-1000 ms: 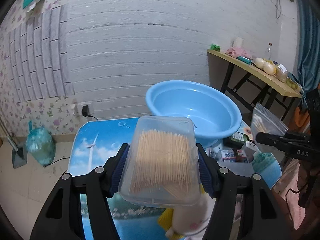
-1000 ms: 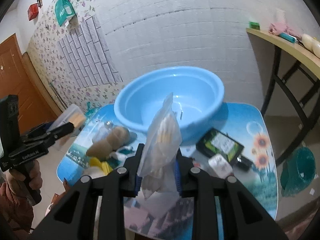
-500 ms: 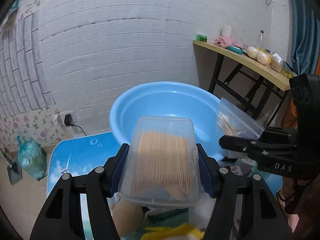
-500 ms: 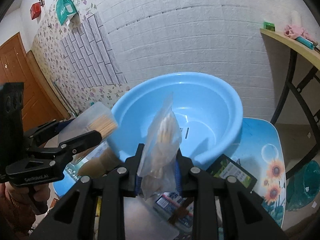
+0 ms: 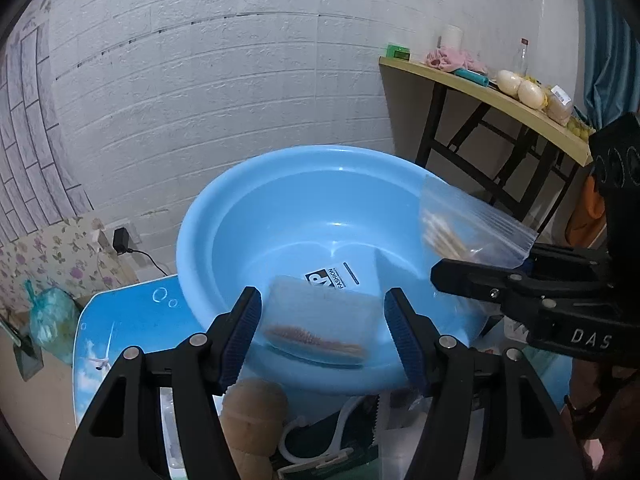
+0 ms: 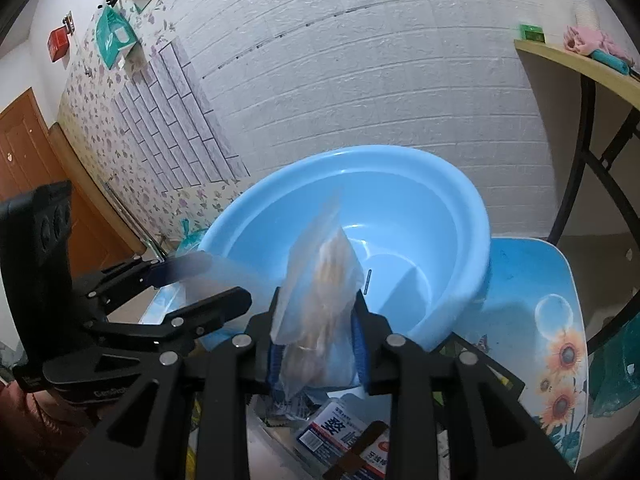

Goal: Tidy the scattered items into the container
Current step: 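Carry the toothpick box to the basin with the left tool while the right carries swabs, then open both tools over the basin, releasing the toothpick box and swab bag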

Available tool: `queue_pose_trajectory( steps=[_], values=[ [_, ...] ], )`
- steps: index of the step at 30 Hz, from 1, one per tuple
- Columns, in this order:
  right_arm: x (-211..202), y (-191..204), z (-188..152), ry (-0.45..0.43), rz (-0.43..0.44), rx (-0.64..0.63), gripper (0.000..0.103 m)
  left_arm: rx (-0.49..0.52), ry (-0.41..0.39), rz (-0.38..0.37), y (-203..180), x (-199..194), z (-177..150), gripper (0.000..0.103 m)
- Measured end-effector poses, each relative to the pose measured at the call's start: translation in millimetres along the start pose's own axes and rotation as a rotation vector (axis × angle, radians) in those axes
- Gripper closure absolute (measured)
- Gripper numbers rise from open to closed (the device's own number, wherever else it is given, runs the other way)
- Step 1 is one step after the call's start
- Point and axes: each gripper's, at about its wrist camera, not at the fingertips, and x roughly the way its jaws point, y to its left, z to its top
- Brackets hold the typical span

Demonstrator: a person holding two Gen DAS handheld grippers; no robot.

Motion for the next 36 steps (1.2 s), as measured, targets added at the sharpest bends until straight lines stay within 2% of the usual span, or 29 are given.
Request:
queue_pose_trajectory(
  steps=[4, 6, 8, 10, 14, 18, 20, 25, 29, 33, 34, 36],
  values=[
    [-0.1, 1.5, -1.4, -0.002, -0.024, 0.001, 0.069, 0.005, -0.008, 0.008, 0.5, -6.2, -1.8, 0.039],
    [-1.4, 0.4, -2.3, -0.005, -0.023, 0.011, 0.065, -0.004, -0.008, 0.012, 1.9, -8.8, -2.8, 0.039],
    [-3.3, 1.9, -2.9, -0.007, -0.023, 0.019, 0.056, -0.018, -0.008, 0.014, 4.9, -12.7, -5.7, 0.039],
    [-6.7, 3.9, -3.7, -0.014, -0.021, 0.017, 0.053, -0.029, -0.009, 0.019, 7.5, -16.8, -8.8, 0.038],
    [-14.0, 8.6, -6.8, -0.021, -0.031, 0.008, 0.052, -0.044, -0.016, 0.031, 12.0, -29.4, -16.8, 0.035],
    [-26.5, 11.7, -13.5, -0.036, -0.043, 0.009, 0.052, -0.052, -0.033, 0.052, 15.9, -47.0, -28.2, 0.02],
    [-35.6, 12.6, -17.5, -0.056, -0.056, 0.02, 0.052, -0.05, -0.043, 0.082, 17.9, -55.0, -34.3, 0.017],
    [-50.8, 18.2, -26.3, -0.065, -0.066, 0.015, 0.052, -0.066, -0.044, 0.092, 20.5, -72.8, -48.7, 0.016],
    [-60.7, 23.3, -34.3, -0.063, -0.071, 0.009, 0.052, -0.073, -0.048, 0.096, 20.6, -85.7, -60.3, 0.012],
    [-62.8, 24.1, -47.7, -0.055, -0.032, 0.007, 0.052, -0.1, -0.047, 0.084, 21.1, -95.7, -79.4, 0.01],
    [-62.4, 23.9, -51.2, -0.053, -0.023, 0.009, 0.049, -0.105, -0.043, 0.082, 20.9, -96.6, -83.6, 0.01],
    [-62.2, 25.2, -60.2, -0.047, -0.012, -0.002, 0.036, -0.118, -0.026, 0.073, 19.3, -98.5, -96.0, 0.01]
  ],
)
